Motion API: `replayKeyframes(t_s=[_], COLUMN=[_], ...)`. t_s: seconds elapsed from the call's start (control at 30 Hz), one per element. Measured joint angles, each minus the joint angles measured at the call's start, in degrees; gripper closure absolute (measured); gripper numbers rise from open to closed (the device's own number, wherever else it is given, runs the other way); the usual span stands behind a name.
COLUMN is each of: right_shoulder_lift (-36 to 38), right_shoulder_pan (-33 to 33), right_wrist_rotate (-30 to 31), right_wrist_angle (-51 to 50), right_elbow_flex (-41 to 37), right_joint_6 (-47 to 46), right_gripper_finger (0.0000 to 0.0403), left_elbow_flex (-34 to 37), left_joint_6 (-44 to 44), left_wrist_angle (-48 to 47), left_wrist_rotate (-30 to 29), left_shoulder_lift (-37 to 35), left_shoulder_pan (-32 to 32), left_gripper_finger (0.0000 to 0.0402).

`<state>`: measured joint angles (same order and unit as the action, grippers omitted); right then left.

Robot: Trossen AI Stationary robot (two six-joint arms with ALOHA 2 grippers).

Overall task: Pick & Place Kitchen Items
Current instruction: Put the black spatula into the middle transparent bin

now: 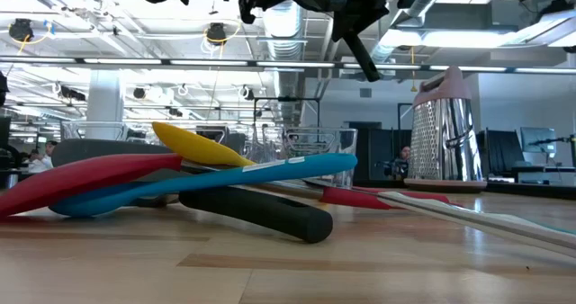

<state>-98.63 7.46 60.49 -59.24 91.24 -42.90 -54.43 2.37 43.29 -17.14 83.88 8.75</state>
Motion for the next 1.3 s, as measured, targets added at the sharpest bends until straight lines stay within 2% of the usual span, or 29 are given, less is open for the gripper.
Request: replayKeyframes(t_s=[0.17,0.4,0.53,0.7,0.8,0.9,1.0,1.1,1.3], right_shoulder_lift=[0.00,0.07,0.11,0.57,0.55,0.66,0.61,0.63,0.61], right_shoulder_pan=[0.00,-0.02,0.00,0.00,0.04,0.41,0.91,1.57,2.91], right_wrist_rotate=[0.02,-1.70,-5.44,-13.12,-16.23,-16.94,-17.00,-16.96,-16.90], right_wrist_angle=[0.02,0.04,0.04,-0.62,-5.70,-11.27,-15.67,-21.29,-29.01], right_elbow_flex=[0.00,0.00,0.00,0.27,3.16,6.88,10.21,14.11,19.80], right_joint_6=[-0.01,-0.20,2.38,5.97,6.52,8.69,10.69,11.57,10.37], right_gripper_finger=[0.0295,0.0290,0.0207,0.0106,0.0072,0.0054,0.0054,0.0074,0.0166], left_elbow_flex=[0.00,0.00,0.02,0.07,0.07,0.07,0.07,0.07,0.18], left_joint_6=[0.05,1.31,1.27,1.29,1.26,1.02,-0.81,-1.99,-2.12], left_wrist_angle=[0.04,-0.08,-0.24,-0.22,0.10,-0.13,-2.65,-7.51,-17.34], left_wrist_rotate=[-0.06,0.57,1.04,0.82,0.46,0.45,0.45,0.36,-1.29], left_shoulder_lift=[0.00,0.00,0.00,-0.34,-1.46,-3.49,-6.37,-9.65,-15.26], left_shoulder_pan=[0.00,0.02,0.00,1.00,2.32,3.86,5.33,7.04,10.85], left_gripper_finger=[0.0389,0.0400,0.0401,0.0401,0.0401,0.0401,0.0401,0.0401,0.0401])
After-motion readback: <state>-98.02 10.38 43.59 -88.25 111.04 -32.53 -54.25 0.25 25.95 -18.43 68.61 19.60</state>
